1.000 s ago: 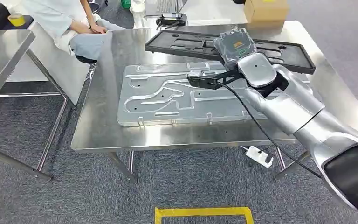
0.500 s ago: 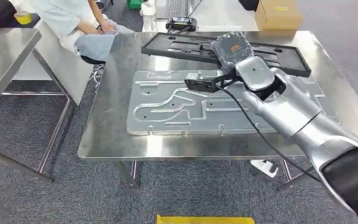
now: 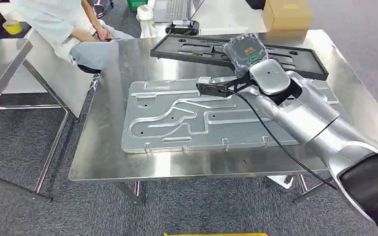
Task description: Take the parts from the cabinet and place them on the table.
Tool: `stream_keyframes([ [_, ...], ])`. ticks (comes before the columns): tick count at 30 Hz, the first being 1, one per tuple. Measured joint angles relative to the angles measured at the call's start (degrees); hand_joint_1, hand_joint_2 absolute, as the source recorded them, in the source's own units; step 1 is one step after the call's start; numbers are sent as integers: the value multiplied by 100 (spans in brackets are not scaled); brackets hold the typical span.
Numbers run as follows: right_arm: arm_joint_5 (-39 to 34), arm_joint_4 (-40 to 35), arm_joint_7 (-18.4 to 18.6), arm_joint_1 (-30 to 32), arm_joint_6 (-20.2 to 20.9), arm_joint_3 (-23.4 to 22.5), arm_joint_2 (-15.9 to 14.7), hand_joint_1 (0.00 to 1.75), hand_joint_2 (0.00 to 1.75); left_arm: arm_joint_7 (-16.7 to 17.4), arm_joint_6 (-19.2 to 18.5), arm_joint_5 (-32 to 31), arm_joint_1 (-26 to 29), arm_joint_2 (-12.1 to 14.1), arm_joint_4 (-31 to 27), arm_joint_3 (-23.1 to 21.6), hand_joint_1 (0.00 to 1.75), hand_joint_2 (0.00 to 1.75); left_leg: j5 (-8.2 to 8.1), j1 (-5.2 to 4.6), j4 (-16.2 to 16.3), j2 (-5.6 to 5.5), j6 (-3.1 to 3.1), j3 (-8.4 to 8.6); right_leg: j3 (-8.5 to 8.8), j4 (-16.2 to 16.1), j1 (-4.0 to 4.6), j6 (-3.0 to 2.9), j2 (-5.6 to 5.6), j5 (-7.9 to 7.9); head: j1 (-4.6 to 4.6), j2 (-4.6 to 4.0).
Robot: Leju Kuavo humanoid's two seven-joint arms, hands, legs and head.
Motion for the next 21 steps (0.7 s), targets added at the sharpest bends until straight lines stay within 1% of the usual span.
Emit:
stream_keyframes([
  [1,2,2,2,-14,-11,0,0,175,175,-13,15,15,3,15,0,0,0,175,-96,-50,-80,-6,35,108,12,-15,25,27,4,-14,15,0],
  [2,2,4,2,-22,-20,0,4,175,175,-15,20,35,-2,15,0,-2,0,175,-110,-66,-204,-4,76,142,5,-29,15,53,14,-6,4,0],
  [4,0,9,-4,-4,-26,0,4,175,175,-57,50,39,-27,17,0,-2,0,175,-157,-73,-226,1,106,141,7,-77,6,106,10,2,-4,0],
  [5,0,9,-4,-7,-28,0,4,175,175,-98,68,42,-30,17,0,-2,0,175,-144,-68,-298,2,134,180,40,-120,22,150,13,5,-15,0],
  [6,-5,9,-4,6,-33,-4,-4,175,175,-116,79,42,-12,17,0,-2,0,175,-101,12,-418,27,163,270,21,-74,18,169,-11,-43,6,0],
  [7,-17,9,-4,7,-33,-7,-7,175,175,-120,79,42,-8,15,0,-2,0,175,-100,-10,-440,30,166,293,16,-22,27,171,-20,-70,11,0],
  [11,-18,9,-2,5,-33,-7,-9,175,175,-122,79,44,-6,17,0,-2,0,175,-99,-7,-453,31,172,304,-3,19,35,172,-20,-98,13,0],
  [12,-20,11,-2,-1,-41,-7,-9,175,175,-140,81,42,-4,17,0,-2,0,175,-101,-5,-460,34,199,321,-171,382,43,169,-20,-302,24,0],
  [13,-64,20,-9,126,-70,-7,-20,175,175,-184,98,39,-27,17,0,-11,0,175,-154,-18,-424,21,248,335,-896,1654,39,208,-23,-691,22,0],
  [14,-85,24,-7,188,-72,-7,-22,175,175,-210,98,37,-16,15,0,-13,0,175,-206,-15,-368,0,230,348,-779,1247,25,209,-32,-314,28,0],
  [15,-85,24,-7,189,-72,-9,-22,175,175,-208,98,37,-6,15,0,-13,0,175,-247,-15,-318,-6,206,351,-570,740,19,199,-41,-17,22,0],
  [16,-86,24,-7,183,-74,-11,-22,175,175,-210,98,37,-3,13,0,-13,0,175,-294,-14,-255,-7,180,347,-357,251,19,187,-50,231,26,0],
  [17,-88,26,-6,180,-83,-15,-22,175,175,-210,98,37,-3,13,0,-13,0,175,-336,-37,-215,-10,142,320,-264,93,39,168,-53,131,17,0],
  [18,-90,22,-9,182,-94,-18,-20,175,175,-212,98,37,-14,13,0,-15,0,175,-358,-60,-140,-17,113,286,-251,41,41,138,-42,160,6,2],
  [20,-94,24,-9,208,-100,-17,-20,175,175,-212,103,37,-13,13,0,-15,0,175,-343,-48,-183,-15,74,288,-266,56,73,106,-28,154,20,0],
  [21,-94,24,-9,206,-101,-17,-22,175,175,-212,103,35,-14,11,0,-15,0,175,-348,-47,-183,-16,56,292,-265,30,65,71,-27,167,13,0],
])
